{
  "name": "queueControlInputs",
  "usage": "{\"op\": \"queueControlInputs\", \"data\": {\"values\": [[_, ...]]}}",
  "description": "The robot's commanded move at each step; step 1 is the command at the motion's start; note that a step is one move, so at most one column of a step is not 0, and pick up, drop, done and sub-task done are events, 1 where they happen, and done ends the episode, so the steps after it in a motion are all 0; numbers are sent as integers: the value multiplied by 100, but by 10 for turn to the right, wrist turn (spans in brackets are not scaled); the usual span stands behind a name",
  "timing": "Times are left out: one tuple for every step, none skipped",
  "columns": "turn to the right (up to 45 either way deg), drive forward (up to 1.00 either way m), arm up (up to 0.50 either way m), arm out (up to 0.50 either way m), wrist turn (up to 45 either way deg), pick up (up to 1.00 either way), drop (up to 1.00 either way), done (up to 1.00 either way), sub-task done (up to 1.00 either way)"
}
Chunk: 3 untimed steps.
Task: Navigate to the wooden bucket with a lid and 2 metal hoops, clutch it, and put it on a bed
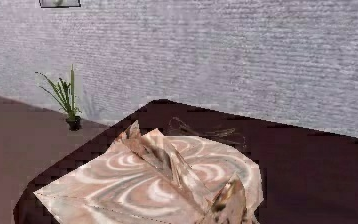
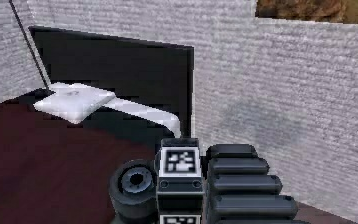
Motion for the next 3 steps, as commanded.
{"op": "queueControlInputs", "data": {"values": [[450, 0, 0, 0, 0, 0, 0, 0, 0], [180, 0, 0, 0, 0, 0, 0, 0, 0], [-450, 0, 0, 0, 0, 0, 0, 0, 0]]}}
